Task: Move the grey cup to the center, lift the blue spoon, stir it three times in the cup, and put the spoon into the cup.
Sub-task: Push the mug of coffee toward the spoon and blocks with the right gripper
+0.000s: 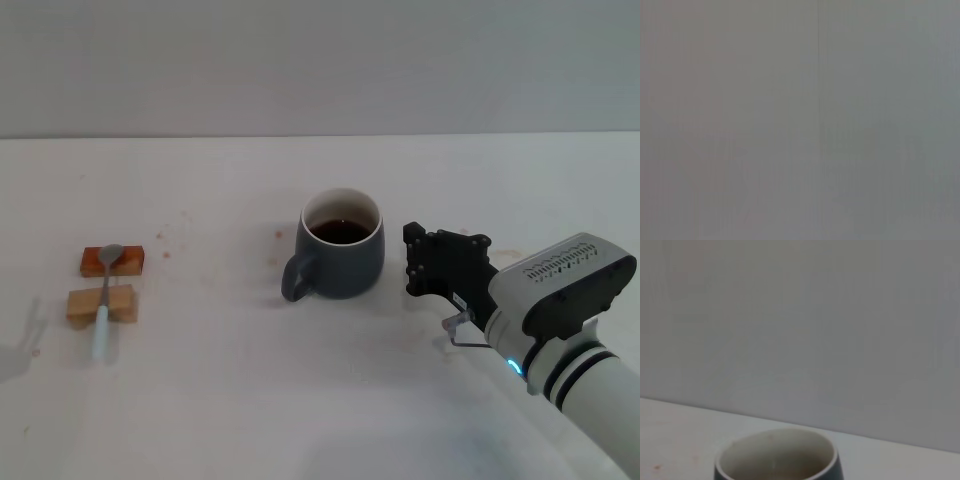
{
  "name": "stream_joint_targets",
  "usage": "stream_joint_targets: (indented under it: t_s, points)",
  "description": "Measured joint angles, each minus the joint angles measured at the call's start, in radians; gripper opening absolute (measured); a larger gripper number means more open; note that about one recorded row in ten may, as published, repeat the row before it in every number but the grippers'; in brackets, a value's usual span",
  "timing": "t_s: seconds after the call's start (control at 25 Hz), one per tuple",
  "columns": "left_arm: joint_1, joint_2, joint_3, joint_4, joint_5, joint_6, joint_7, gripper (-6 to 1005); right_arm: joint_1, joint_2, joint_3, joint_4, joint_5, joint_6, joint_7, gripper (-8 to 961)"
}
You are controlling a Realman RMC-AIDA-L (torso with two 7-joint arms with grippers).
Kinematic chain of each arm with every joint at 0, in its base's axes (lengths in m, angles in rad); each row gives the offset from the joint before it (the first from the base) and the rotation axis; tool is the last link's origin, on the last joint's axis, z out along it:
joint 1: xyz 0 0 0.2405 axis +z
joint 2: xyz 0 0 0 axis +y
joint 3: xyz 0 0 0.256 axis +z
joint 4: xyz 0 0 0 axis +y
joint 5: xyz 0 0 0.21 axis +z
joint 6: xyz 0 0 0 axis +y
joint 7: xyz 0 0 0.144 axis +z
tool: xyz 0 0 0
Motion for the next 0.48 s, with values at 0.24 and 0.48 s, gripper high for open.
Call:
stream_joint_targets:
  t_s: [0.24,0.48]
  points:
    - [-0.002,0.0,0.0,0.0,0.0,0.0,0.0,739,0.007,0.0,-0.002,0.013,-0.001,0.0,0.0,-1]
    - [-0.003,0.0,0.0,0.0,0.0,0.0,0.001,737,0.009,0.001,-0.011,0.026,-0.002,0.001,0.0,-1]
